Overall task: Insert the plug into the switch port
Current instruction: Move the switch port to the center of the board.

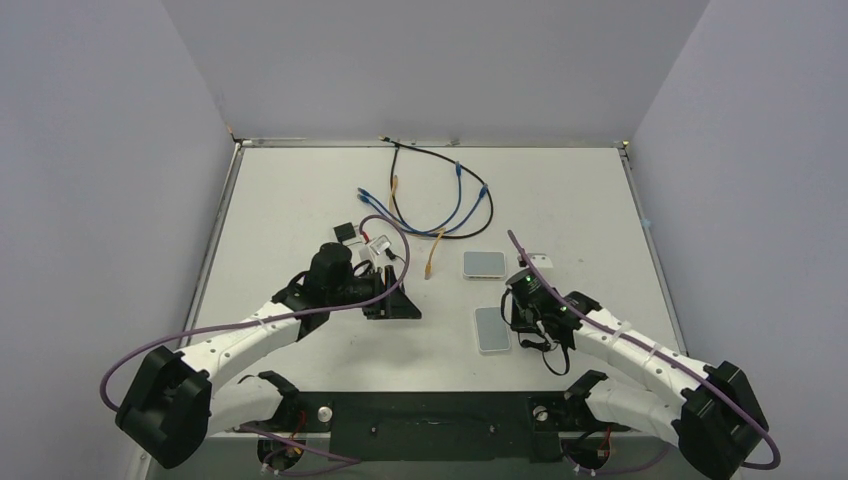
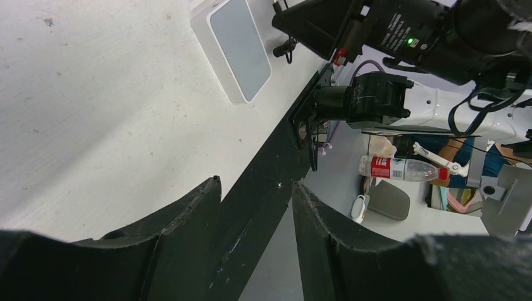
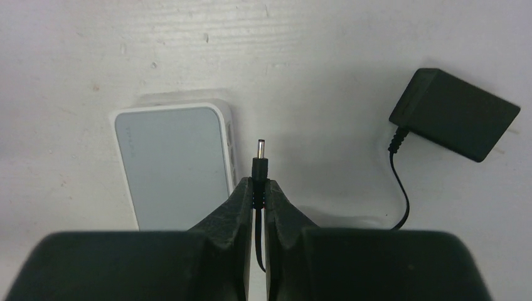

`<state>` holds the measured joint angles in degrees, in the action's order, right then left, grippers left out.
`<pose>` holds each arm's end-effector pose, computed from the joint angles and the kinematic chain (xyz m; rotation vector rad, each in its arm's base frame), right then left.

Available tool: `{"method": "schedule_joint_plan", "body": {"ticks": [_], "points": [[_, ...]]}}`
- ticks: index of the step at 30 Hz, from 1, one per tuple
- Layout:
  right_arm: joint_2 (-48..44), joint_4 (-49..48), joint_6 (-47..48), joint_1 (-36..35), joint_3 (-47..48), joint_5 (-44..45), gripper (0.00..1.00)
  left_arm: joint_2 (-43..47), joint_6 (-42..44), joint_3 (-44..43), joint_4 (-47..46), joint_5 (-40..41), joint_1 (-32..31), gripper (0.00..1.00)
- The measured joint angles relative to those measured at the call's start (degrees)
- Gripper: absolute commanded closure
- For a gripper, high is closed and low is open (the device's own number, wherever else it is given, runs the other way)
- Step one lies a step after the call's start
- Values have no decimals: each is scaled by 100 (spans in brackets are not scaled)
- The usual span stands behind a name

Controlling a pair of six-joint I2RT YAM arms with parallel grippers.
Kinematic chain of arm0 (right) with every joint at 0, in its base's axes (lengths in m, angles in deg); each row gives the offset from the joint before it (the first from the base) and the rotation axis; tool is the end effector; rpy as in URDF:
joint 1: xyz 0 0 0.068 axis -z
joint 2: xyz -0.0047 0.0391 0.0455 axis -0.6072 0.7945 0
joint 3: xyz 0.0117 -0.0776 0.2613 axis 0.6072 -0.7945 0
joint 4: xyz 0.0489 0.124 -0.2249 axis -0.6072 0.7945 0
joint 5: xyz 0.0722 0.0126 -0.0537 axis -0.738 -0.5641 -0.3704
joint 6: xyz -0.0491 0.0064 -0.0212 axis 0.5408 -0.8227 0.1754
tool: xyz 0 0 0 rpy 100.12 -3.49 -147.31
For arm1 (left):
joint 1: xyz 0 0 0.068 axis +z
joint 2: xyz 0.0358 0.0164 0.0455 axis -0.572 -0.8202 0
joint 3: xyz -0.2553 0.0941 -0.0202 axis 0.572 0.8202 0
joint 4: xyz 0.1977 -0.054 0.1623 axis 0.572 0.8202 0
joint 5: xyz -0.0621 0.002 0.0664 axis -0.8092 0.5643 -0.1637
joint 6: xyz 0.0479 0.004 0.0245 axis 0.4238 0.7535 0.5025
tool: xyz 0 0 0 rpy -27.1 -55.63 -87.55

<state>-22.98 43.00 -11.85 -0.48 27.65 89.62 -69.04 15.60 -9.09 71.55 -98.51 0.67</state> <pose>0.1482 0.1073 0.1900 0.0544 2.6175 0.2289 0.1778 -0.1481 0.2122 0.2156 2.3916 -1.4815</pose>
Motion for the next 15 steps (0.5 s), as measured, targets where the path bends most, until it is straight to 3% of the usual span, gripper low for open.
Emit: {"method": "schedule_joint_plan", "body": {"ticks": [9,15], "points": [[138,31,-470,-229,-352,98,100,-144,-4,0,-164,2,0,57],[678,-26,-621,-791,-352,149,100,-149,-4,0,-162,144,2,57]]}}
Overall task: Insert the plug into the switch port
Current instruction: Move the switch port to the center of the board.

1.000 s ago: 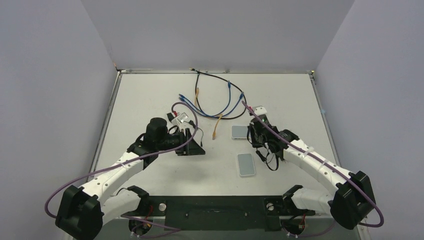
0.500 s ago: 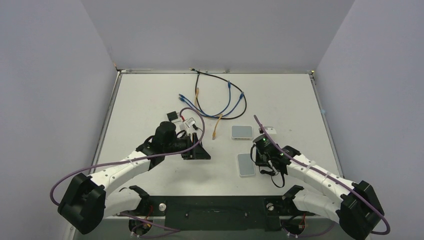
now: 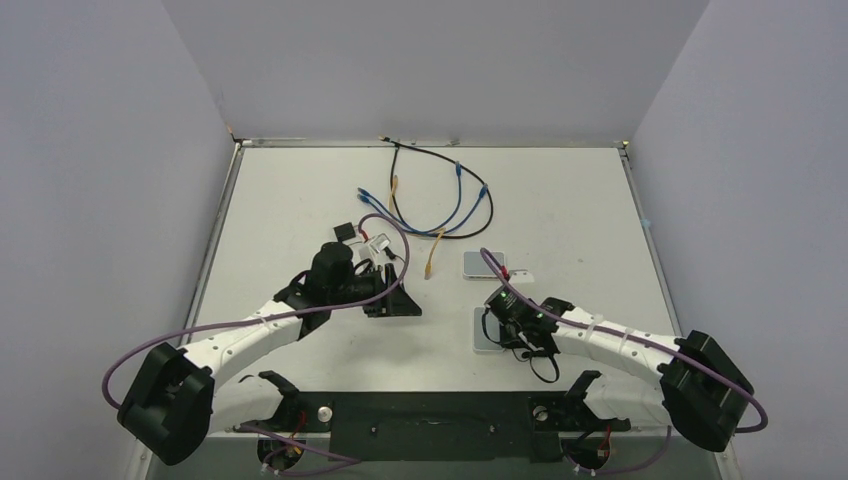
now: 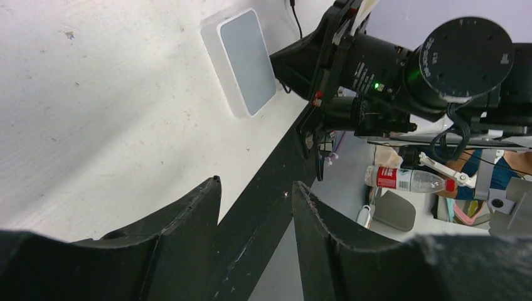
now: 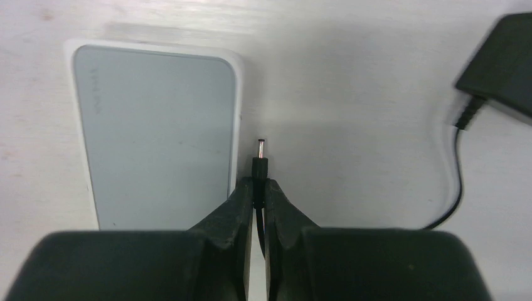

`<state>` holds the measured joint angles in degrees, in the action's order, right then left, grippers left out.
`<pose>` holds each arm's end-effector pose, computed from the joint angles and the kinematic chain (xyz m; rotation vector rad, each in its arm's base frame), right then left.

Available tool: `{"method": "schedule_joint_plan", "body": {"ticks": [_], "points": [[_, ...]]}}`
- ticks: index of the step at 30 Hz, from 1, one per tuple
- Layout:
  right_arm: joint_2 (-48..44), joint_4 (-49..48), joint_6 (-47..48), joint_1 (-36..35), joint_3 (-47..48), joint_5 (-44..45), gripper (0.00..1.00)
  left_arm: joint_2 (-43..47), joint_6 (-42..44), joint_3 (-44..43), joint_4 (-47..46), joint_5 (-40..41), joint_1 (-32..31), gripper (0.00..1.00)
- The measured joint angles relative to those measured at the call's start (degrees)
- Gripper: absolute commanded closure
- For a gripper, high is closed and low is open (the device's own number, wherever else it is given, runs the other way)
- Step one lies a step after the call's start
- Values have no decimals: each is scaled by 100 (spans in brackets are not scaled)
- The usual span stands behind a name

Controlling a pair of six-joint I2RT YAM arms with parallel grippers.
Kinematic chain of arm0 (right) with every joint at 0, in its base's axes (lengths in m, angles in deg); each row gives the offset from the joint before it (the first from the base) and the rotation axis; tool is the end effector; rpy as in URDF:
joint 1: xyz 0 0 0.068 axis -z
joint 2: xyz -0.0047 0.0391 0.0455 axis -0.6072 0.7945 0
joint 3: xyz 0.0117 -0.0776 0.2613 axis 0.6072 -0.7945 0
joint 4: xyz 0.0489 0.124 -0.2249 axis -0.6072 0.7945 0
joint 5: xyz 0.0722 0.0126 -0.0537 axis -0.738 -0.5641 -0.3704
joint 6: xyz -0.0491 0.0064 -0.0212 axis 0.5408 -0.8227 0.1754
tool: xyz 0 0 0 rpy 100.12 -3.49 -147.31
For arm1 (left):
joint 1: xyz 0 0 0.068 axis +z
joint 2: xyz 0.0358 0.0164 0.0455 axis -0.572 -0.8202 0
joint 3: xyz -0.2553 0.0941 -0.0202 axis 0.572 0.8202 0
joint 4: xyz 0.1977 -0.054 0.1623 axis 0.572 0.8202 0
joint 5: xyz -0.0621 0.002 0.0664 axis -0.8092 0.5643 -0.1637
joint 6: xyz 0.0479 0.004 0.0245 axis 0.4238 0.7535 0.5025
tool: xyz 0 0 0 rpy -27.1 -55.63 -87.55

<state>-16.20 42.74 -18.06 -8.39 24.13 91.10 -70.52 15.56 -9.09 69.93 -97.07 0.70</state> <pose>0.1303 0.1235 0.1537 -0.0007 2.7542 0.1249 0.1820 -0.1499 0.2089 0.1969 2.3868 -1.4566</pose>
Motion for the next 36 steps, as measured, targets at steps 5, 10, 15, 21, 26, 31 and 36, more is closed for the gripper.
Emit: {"method": "schedule_joint_plan", "body": {"ticks": [5,10,15,21,26,31,36], "points": [[542,-409,-186,-592,264,50,100,245,-11,57,42,181,109,57],[1512,-839,-214,-1073,960,-28,100,756,-33,273,162,273,610,57],[2533,-1364,-81,-1283,1884,-404,100,1163,-76,365,444,317,1005,57],[2756,-1296,236,-1331,2326,-516,100,1401,-79,369,817,450,1047,57],[2568,-748,514,-1318,2332,-238,100,1515,-94,409,1060,643,1075,57],[2269,-393,907,-1123,2343,35,100,1558,-120,586,1137,688,1075,57],[2251,-308,1464,-669,2577,35,100,1545,-142,774,1189,678,1075,58]]}}
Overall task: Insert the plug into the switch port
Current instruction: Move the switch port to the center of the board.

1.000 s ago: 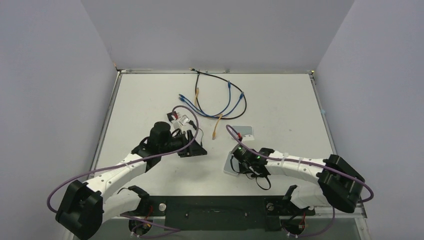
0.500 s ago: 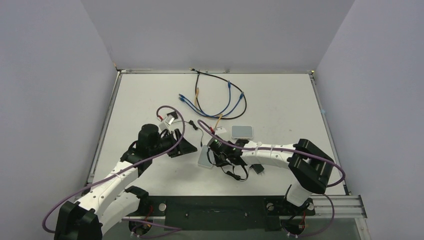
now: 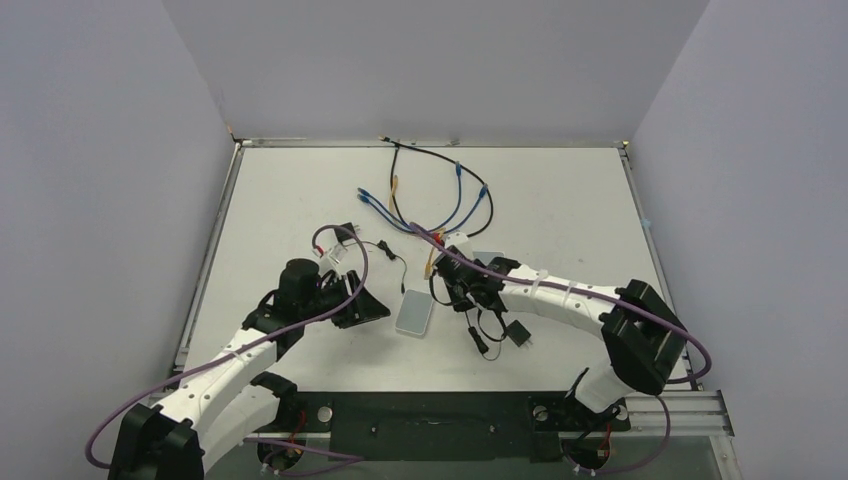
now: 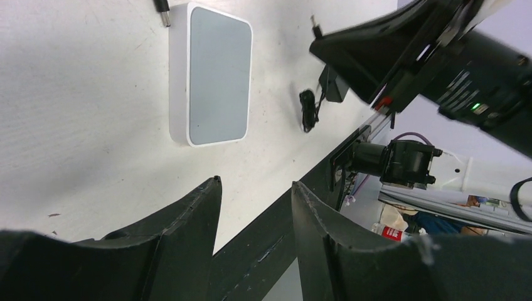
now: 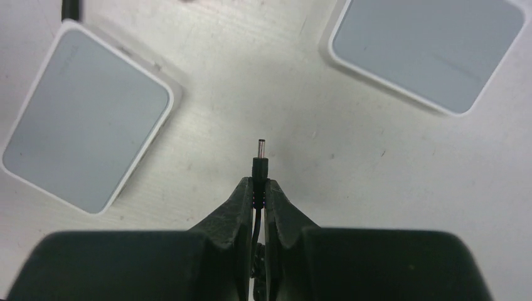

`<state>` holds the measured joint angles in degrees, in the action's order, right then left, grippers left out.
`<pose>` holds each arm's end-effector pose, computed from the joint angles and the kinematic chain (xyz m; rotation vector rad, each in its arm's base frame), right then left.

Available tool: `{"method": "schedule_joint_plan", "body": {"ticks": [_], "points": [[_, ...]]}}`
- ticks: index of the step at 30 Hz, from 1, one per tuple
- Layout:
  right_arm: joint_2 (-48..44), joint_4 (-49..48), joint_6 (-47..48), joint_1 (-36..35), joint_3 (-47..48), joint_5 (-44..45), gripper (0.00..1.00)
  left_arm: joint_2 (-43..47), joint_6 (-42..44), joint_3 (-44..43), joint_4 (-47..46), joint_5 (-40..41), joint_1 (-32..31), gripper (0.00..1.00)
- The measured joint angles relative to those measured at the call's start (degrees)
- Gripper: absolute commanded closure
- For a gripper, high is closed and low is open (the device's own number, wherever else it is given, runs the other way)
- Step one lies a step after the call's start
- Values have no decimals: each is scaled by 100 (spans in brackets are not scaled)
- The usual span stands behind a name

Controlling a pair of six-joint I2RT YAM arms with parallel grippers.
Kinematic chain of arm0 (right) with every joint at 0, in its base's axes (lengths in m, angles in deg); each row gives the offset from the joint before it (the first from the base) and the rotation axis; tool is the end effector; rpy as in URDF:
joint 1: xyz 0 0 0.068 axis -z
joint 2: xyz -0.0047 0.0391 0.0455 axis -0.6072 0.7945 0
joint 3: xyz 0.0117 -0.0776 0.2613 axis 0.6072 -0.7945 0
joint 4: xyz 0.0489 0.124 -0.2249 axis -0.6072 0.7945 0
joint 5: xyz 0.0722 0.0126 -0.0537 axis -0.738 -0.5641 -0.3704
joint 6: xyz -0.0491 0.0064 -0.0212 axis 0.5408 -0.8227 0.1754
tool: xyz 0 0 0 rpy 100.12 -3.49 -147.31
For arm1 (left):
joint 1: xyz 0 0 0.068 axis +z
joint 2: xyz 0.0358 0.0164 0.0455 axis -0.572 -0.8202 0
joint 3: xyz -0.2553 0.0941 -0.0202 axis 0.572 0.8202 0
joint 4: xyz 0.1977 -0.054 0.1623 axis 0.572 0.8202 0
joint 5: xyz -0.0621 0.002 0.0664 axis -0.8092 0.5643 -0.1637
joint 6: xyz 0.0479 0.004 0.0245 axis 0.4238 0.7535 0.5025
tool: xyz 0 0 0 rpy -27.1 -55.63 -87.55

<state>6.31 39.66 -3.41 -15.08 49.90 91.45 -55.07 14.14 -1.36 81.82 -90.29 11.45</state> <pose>0.1862 0.2302 0.1952 -0.4755 2.6169 0.1780 0.1600 -0.0893 0.1965 -0.1716 2.3969 -1.2387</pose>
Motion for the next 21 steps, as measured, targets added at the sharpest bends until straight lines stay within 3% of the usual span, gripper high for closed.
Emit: {"method": "schedule_joint_plan", "body": {"ticks": [7,12,21], "points": [[544,-186,553,433,678,-457,100,-201,-72,205,-52,-92,-146,60],[1128,-304,726,444,1012,-876,100,-673,-195,299,-262,-96,-656,62],[1757,-426,850,450,1399,-1360,100,-1646,-304,330,-903,-107,-1108,79]]}}
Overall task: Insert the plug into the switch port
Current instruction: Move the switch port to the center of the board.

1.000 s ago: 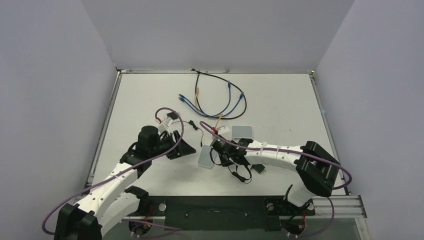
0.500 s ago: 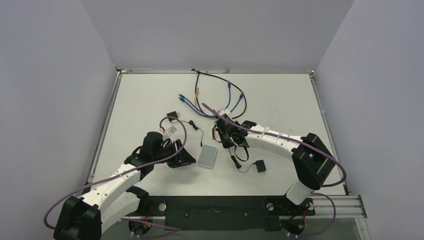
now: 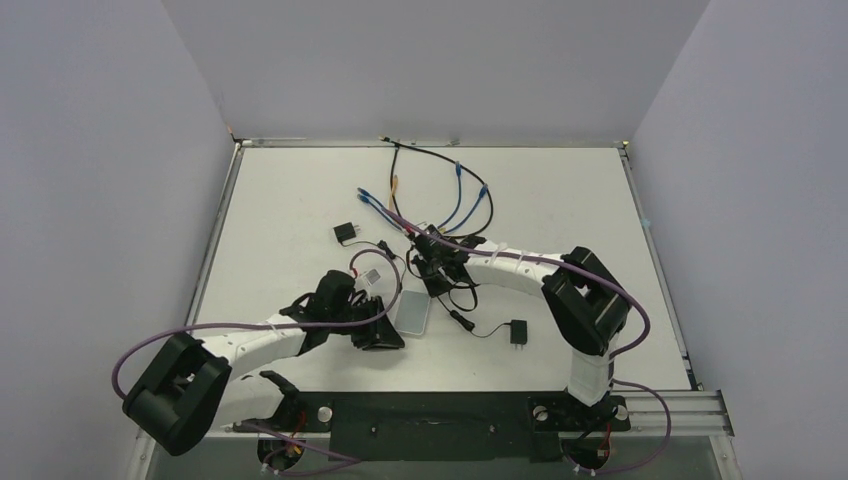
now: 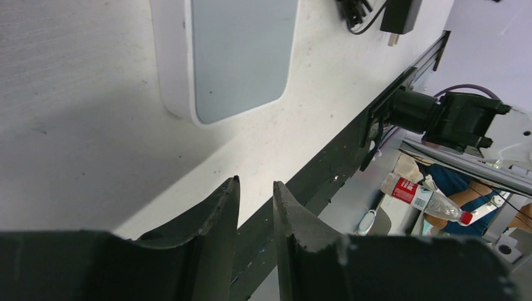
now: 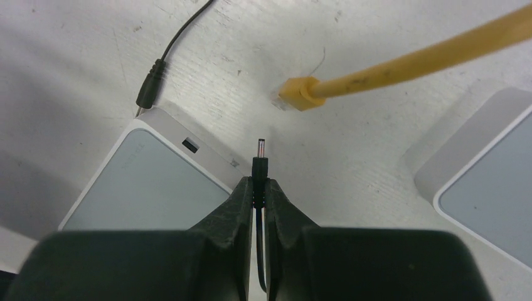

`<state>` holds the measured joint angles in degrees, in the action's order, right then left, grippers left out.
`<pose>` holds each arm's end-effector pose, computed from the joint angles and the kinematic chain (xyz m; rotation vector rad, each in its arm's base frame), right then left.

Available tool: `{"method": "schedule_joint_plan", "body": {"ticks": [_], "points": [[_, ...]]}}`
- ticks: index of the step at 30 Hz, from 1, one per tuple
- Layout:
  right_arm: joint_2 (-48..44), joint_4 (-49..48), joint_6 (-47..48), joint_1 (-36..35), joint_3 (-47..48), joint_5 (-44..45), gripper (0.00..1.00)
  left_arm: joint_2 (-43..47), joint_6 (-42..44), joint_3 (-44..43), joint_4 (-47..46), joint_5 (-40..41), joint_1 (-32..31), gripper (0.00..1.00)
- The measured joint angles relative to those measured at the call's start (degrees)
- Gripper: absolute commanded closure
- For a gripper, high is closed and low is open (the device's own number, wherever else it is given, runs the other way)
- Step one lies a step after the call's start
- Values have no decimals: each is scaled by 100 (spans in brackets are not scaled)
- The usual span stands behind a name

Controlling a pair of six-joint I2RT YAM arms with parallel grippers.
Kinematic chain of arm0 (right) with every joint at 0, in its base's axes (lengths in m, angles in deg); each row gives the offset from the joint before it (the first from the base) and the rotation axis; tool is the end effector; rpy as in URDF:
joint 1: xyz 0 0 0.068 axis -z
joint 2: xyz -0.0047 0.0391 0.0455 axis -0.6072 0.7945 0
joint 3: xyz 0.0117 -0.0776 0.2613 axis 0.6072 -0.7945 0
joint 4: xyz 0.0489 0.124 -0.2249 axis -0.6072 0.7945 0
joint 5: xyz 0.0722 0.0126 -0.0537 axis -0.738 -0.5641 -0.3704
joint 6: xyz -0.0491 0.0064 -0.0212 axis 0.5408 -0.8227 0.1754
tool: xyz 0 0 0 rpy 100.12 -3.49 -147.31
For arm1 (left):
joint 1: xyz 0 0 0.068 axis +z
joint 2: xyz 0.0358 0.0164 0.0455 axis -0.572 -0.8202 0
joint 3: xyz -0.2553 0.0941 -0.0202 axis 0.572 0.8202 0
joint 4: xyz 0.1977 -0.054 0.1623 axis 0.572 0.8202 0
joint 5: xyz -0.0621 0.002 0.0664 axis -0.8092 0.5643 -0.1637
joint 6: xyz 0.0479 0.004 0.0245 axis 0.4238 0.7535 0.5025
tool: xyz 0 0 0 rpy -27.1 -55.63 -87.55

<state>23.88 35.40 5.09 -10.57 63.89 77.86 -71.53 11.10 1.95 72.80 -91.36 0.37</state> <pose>0.2483 0.2768 0.1708 -0.6577 2.6677 0.3870 0.1535 -0.1284 0.1418 -0.0754 2.6792 -1.2747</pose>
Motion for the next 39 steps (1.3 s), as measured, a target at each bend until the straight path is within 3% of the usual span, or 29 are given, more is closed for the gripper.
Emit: {"method": "schedule_joint_plan", "body": {"ticks": [15,28,39], "points": [[299,-146,175,15,140,-173,100,-1316,31,-33,-752,-90,-33,94],[481,-282,328,74,601,-205,100,-1443,33,-61,-938,-52,-33,96],[509,-498,363,52,313,-411,100,-1327,33,-61,-911,212,-26,97]]}}
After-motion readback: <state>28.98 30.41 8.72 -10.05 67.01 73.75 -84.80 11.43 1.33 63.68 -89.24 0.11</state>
